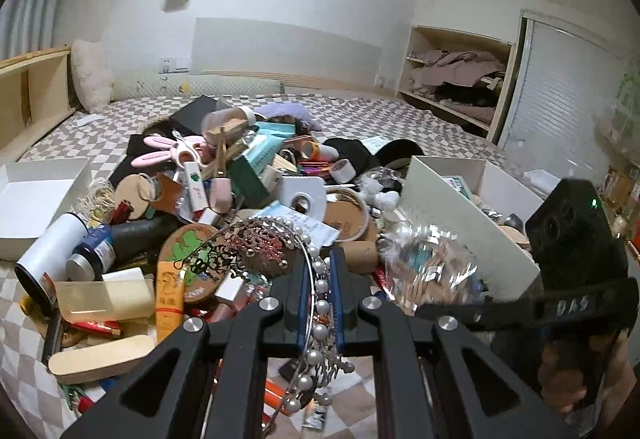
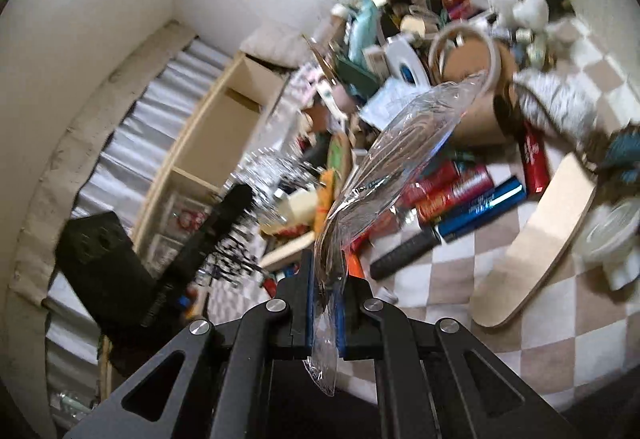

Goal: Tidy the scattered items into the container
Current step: 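Lift the cord bag with the right gripper while the left gripper raises the tiara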

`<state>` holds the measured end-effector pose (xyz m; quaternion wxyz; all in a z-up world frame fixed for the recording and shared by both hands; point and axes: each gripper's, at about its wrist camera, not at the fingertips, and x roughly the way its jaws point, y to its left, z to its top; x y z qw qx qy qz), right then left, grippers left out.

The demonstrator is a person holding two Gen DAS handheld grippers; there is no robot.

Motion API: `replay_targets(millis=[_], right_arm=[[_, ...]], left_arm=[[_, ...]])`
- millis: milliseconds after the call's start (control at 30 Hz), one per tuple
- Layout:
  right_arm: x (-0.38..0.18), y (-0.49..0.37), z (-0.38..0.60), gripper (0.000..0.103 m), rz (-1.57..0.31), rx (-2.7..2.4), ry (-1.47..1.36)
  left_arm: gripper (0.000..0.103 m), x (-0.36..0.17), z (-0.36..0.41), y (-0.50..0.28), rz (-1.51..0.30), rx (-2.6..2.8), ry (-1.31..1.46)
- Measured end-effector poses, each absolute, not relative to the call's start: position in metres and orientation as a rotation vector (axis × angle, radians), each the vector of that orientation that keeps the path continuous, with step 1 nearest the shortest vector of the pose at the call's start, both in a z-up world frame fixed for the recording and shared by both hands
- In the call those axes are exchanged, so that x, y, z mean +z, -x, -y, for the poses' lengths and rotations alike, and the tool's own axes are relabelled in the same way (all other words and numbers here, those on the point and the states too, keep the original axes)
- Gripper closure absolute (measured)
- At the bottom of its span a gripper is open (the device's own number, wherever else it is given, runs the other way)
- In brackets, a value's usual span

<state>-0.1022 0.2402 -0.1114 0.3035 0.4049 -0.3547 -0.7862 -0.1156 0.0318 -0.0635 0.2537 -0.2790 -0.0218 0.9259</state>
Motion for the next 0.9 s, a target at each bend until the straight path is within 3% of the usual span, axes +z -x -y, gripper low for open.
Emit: replay_targets(millis=[900], right_arm=[[0.002,0.055,-0.36,0.094,1.009,-2.254,-0.665]], left_arm=[[0.093,0.052,-0.09,0.07,0.038,2.468,0.412]])
